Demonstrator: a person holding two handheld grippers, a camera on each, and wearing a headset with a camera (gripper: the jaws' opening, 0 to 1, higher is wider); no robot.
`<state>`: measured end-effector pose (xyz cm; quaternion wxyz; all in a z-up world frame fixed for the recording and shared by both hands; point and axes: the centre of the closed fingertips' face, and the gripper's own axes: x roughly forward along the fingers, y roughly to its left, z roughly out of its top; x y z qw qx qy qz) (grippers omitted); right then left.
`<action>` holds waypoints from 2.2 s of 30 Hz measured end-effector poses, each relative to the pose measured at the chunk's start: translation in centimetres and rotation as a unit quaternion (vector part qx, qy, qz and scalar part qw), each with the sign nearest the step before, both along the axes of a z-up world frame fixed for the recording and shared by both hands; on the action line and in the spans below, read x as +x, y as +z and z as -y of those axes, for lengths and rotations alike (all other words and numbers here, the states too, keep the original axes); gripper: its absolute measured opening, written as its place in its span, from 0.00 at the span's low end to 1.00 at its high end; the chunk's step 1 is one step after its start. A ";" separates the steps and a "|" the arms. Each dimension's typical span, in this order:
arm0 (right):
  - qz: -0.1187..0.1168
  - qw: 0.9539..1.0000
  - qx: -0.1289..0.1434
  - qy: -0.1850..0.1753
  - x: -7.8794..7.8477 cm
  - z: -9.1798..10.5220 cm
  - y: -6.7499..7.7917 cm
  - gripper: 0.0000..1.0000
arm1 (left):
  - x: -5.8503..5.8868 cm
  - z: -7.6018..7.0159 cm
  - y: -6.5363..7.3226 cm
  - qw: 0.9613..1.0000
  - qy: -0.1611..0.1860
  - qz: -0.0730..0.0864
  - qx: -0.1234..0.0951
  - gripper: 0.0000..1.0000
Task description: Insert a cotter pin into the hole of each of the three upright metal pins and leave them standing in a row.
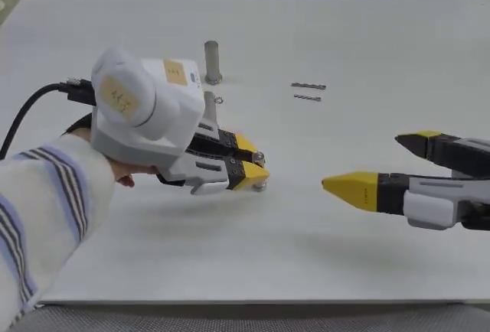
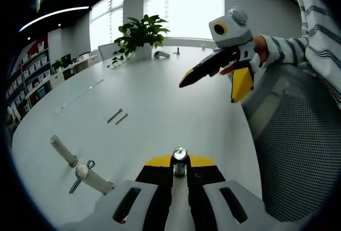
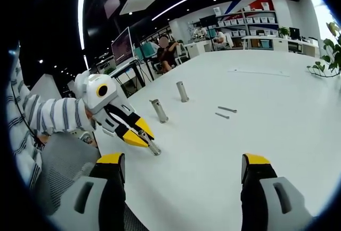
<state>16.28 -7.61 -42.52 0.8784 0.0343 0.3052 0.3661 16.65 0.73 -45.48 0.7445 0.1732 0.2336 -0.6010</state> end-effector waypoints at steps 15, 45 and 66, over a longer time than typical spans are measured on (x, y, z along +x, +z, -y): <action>0.002 1.000 -0.001 0.004 0.0 0.0 0.1 0.89 | -0.1 0.0 -0.4 1.000 0.016 -0.020 0.003 0.06; 0.006 1.000 -0.005 0.006 -0.1 0.1 0.0 0.85 | -3.6 -3.4 4.7 0.987 0.108 -0.071 -0.100 0.72; 0.042 0.997 -0.012 0.064 2.8 -0.3 2.0 0.63 | -3.5 -4.0 4.6 0.970 0.216 -0.058 -0.099 0.99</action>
